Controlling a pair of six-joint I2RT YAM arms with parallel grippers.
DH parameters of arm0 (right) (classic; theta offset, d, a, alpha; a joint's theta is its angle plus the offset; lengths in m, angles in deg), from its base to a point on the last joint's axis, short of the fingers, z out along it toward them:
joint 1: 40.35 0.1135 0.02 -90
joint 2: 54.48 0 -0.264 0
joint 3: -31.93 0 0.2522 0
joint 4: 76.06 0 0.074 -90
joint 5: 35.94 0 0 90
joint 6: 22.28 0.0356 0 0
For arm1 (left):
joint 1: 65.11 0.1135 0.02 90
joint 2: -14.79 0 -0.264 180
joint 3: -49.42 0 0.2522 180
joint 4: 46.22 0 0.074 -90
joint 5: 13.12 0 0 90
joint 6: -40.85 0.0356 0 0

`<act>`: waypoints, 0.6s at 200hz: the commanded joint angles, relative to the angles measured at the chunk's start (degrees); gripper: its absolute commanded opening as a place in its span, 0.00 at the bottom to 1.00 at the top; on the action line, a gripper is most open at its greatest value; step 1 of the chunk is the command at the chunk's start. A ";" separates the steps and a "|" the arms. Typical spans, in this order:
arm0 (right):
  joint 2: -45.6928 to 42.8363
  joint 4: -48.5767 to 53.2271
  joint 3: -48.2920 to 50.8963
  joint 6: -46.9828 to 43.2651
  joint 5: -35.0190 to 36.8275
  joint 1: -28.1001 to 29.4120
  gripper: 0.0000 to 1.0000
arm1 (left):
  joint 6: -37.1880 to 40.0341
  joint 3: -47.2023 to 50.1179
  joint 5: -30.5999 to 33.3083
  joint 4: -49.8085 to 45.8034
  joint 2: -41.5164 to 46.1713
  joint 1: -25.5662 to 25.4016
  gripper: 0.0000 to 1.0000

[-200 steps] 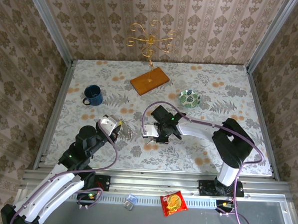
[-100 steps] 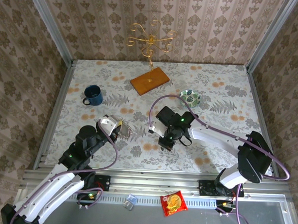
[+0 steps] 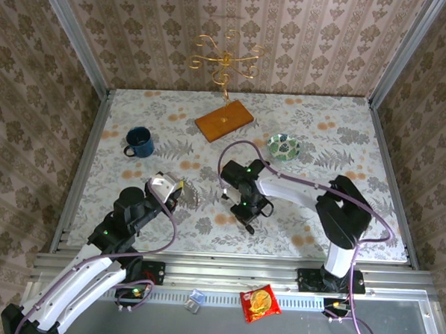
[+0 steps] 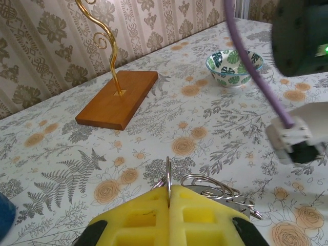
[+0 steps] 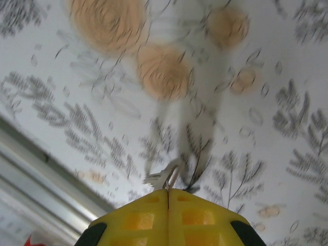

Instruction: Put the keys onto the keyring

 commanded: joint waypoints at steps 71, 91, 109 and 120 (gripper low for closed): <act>7.89 -9.72 -4.16 4.00 3.91 -2.93 0.00 | 0.04 -1.74 -1.20 0.31 0.81 0.50 0.00; 7.60 -10.57 -3.91 4.56 3.95 -3.06 0.07 | 0.19 -1.73 -1.29 0.25 0.85 0.50 0.00; 6.53 -11.51 -3.03 5.00 3.46 -3.22 0.15 | 0.17 -1.68 -1.33 0.24 0.85 0.50 0.00; 5.64 -12.13 -2.19 5.36 3.23 -3.38 0.20 | 0.12 -1.74 -1.45 0.39 0.72 0.51 0.00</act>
